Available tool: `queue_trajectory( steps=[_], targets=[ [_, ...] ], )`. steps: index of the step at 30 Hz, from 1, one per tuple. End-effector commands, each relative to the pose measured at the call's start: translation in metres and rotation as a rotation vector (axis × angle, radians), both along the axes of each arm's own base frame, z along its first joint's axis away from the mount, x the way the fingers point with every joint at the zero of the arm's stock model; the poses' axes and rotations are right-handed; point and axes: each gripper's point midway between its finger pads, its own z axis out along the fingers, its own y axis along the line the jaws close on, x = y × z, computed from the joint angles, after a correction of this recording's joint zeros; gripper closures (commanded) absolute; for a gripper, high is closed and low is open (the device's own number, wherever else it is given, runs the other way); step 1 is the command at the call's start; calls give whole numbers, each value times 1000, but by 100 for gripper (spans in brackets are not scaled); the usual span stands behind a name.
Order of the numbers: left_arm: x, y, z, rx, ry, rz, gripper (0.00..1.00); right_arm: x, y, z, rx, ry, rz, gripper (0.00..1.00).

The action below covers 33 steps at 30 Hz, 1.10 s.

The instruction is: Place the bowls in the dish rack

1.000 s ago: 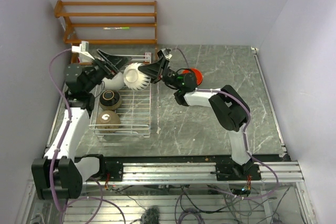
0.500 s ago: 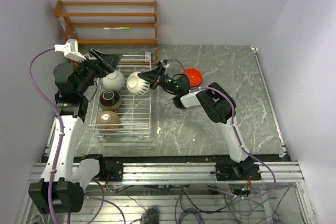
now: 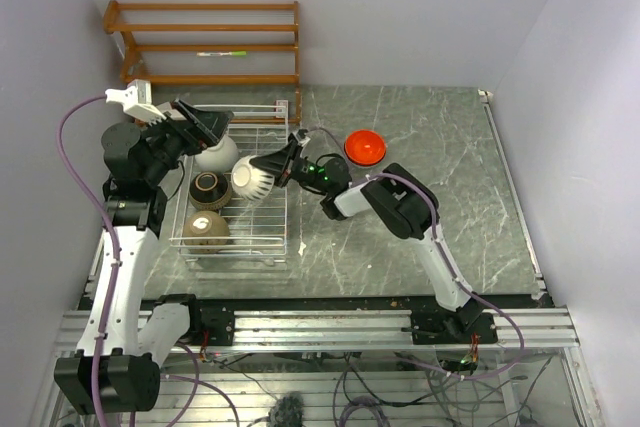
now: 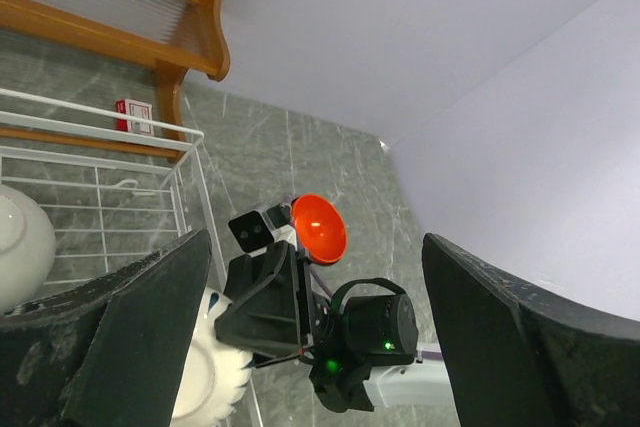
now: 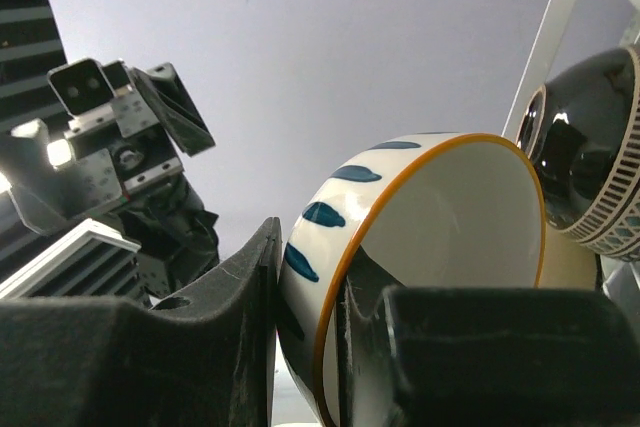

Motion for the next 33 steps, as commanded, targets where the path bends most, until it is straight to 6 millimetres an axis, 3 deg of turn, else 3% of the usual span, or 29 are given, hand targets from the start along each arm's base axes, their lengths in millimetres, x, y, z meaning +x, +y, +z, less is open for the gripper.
queue_trajectory(
  steps=[1,12,16,26,33],
  targets=[
    [-8,2,17,36,-38,0,4,-23,-9,42,129,-186,-29,100],
    [-15,3,18,58,-40,3,4,-27,9,2,-22,-113,-1,96],
    [-16,3,19,65,-41,6,4,-25,15,-3,-87,-112,0,90],
    [-20,4,19,74,-43,10,4,-20,25,-39,-310,-57,1,82],
    [-22,6,18,88,-38,17,4,-21,31,-55,-372,-36,21,73]
  ],
)
